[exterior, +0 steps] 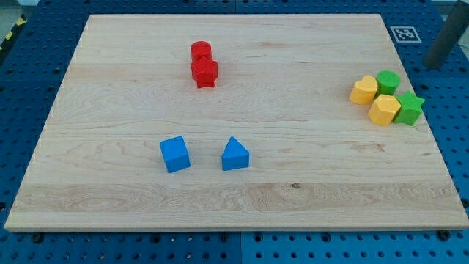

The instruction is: Point at the green star

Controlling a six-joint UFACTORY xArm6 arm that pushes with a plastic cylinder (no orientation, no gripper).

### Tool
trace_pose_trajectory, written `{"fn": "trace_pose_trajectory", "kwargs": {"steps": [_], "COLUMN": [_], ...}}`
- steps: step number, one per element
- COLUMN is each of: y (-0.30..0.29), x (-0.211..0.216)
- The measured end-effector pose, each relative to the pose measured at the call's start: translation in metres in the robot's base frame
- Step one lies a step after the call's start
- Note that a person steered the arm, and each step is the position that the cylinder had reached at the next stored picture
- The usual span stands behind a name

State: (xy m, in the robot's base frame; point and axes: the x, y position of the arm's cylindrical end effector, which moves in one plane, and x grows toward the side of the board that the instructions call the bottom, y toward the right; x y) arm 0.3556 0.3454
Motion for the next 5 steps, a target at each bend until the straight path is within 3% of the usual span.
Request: {"fn": "trace_pose_trajectory", "kwargs": {"steps": [2,3,5], "y": [-0.007,-0.062,-0.069], "x": [0.12,0.143,0.101]}}
